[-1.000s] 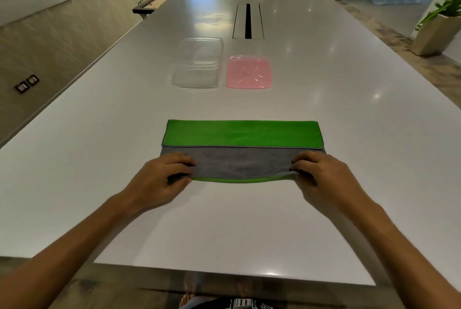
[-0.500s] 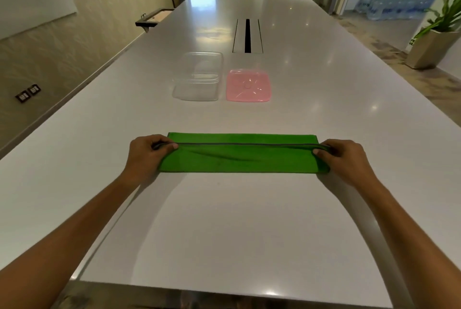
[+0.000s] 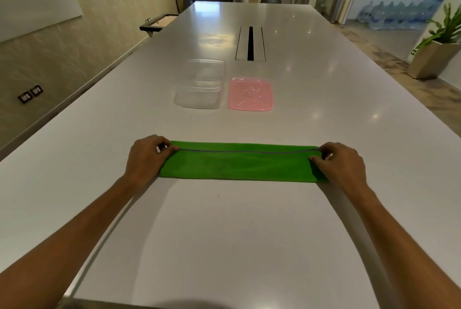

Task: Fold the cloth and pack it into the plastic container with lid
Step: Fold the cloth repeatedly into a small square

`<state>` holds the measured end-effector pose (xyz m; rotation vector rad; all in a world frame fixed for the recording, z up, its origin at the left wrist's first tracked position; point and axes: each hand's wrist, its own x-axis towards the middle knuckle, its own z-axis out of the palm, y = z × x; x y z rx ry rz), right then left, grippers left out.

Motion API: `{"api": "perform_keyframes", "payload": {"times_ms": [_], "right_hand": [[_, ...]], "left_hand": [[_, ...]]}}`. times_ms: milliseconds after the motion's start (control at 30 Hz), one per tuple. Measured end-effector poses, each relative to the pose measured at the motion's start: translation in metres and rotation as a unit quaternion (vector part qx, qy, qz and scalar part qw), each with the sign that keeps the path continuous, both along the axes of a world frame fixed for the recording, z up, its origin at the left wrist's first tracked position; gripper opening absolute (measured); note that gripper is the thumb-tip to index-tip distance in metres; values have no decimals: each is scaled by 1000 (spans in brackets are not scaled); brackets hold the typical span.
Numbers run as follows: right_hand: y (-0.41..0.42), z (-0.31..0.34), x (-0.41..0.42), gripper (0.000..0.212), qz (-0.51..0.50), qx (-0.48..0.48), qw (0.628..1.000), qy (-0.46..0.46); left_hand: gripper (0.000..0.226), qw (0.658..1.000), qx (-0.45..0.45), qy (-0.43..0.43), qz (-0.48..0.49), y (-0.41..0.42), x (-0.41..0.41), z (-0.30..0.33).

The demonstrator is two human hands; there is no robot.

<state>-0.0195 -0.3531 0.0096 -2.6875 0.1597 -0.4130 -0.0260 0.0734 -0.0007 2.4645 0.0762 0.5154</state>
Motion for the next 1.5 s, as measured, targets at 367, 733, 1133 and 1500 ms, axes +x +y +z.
{"api": "perform_keyframes", "payload": {"times_ms": [367,733,1133,1500], "right_hand": [[133,-9,2,55,228,-120,966,28],[119,-28,3,70,171,-142,970,102],[63,-32,3,80,54,-147,981,118],[37,-21,-5,79,-75,-112,987,91]], "left_hand": [[56,972,126,37,-193,-96,17,6],[81,939,260,142,-175,-96,17,-24],[93,947,265,155,-95,-54,13,-26],[88,957,236,163,-37,-49,10,-23]]}}
